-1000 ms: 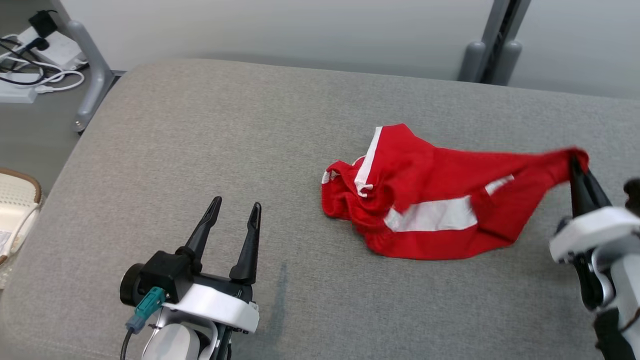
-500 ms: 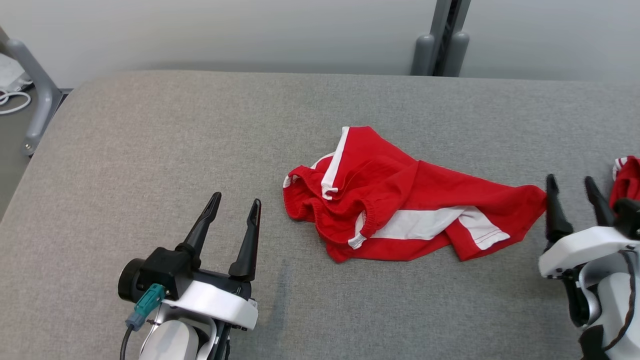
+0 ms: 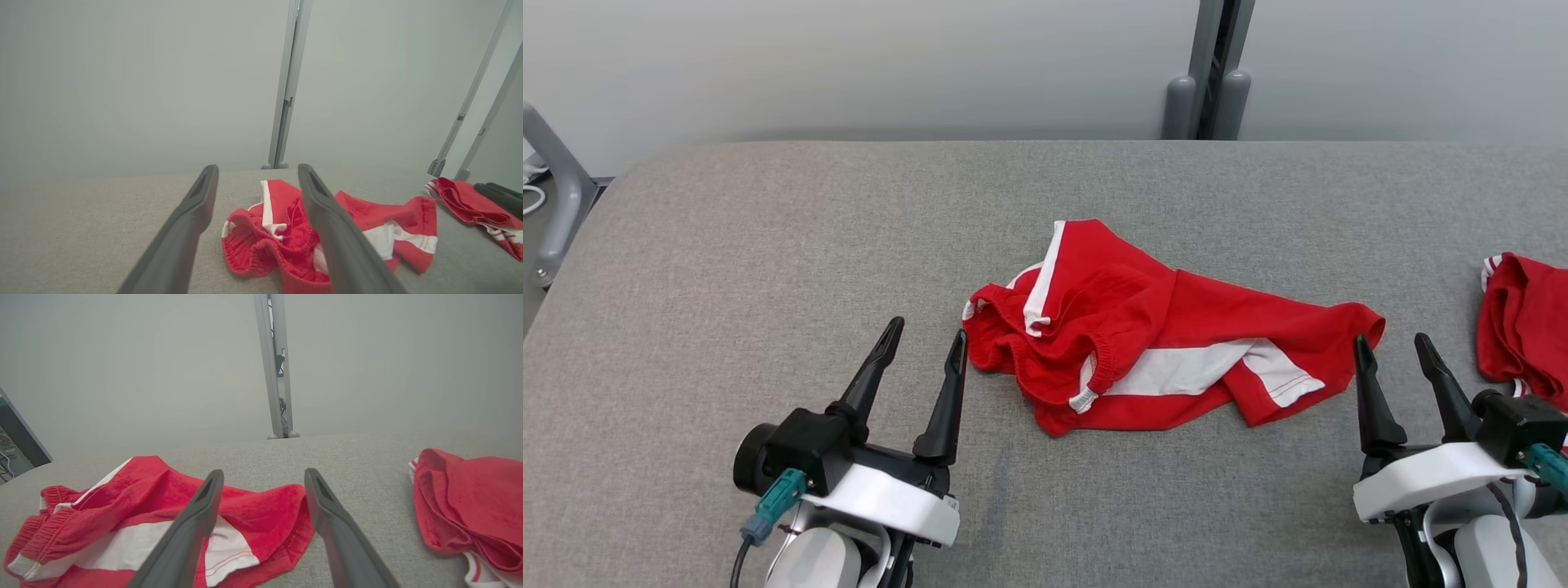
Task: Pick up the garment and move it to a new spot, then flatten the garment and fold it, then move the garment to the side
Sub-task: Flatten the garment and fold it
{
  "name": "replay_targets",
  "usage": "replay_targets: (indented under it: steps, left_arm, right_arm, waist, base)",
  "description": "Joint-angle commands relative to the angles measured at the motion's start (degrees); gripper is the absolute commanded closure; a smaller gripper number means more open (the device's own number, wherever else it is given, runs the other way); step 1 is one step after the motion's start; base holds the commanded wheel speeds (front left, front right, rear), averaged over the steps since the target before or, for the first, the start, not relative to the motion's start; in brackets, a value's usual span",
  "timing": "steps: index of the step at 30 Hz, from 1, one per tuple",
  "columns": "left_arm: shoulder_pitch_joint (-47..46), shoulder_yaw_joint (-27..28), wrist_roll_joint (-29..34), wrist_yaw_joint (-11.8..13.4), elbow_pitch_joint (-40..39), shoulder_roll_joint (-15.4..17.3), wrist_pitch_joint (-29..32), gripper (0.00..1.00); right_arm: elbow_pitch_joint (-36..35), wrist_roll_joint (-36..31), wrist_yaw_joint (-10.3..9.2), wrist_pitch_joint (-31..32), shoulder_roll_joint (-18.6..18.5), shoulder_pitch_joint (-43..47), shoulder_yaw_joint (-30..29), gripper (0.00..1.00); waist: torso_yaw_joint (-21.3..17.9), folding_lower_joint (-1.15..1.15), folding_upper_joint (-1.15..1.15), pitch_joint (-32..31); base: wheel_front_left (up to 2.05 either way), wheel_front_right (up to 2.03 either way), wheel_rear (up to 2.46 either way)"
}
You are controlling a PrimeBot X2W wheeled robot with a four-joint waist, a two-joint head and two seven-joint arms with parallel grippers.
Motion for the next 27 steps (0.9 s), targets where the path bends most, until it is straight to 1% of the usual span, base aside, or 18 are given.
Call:
replay_targets:
  steps: [1,6,9,15,19,22,27]
  left_arm:
    - [0.2,0.0,-0.1,0.1,-0.1,0.2,-0.2,0.00]
    - [0.6,-0.5,-0.5,0.1,0.1,0.2,-0.2,0.00]
    - [0.4,-1.6,-0.7,-0.4,0.4,0.2,-0.2,0.00]
    - [-2.0,-6.6,0.6,-1.8,2.9,0.2,-0.2,0.00]
    - [-4.6,-11.9,1.8,-3.1,7.9,0.2,-0.2,0.00]
    - [-7.3,-15.5,3.4,-3.5,12.9,0.3,-0.2,0.00]
    - [-11.0,-18.3,3.9,-3.9,19.5,0.3,-0.2,0.00]
  right_arm:
    - [-0.3,0.0,-0.01,0.0,0.0,0.4,0.1,0.00]
    - [0.0,0.2,-0.01,0.0,0.1,0.6,0.4,0.00]
    - [0.2,0.2,-0.01,0.0,0.1,0.7,0.7,0.00]
    - [0.5,-0.1,-0.01,0.0,0.4,-0.1,1.0,0.00]
    - [0.7,-0.4,0.00,0.0,0.6,-0.8,0.5,0.00]
    - [0.7,-0.7,0.00,0.0,0.8,-1.1,0.1,0.00]
    - [0.9,-0.9,0.00,0.0,1.2,-1.9,-0.1,0.00]
  waist:
    - [-0.1,0.00,0.00,0.0]
    - [-0.4,0.00,0.00,-0.1]
    - [-0.8,0.00,0.00,-0.1]
    - [-2.3,0.00,0.00,1.2]
    - [-3.6,0.00,0.00,2.5]
    - [-4.5,0.00,0.00,3.4]
    - [-6.0,0.00,0.00,4.5]
  base:
    - [0.00,0.00,0.00]
    - [0.00,0.00,0.00]
    - [0.00,0.00,0.00]
    - [0.00,0.00,0.00]
    - [0.00,0.00,0.00]
    - [0.00,0.00,0.00]
    - [0.00,0.00,0.00]
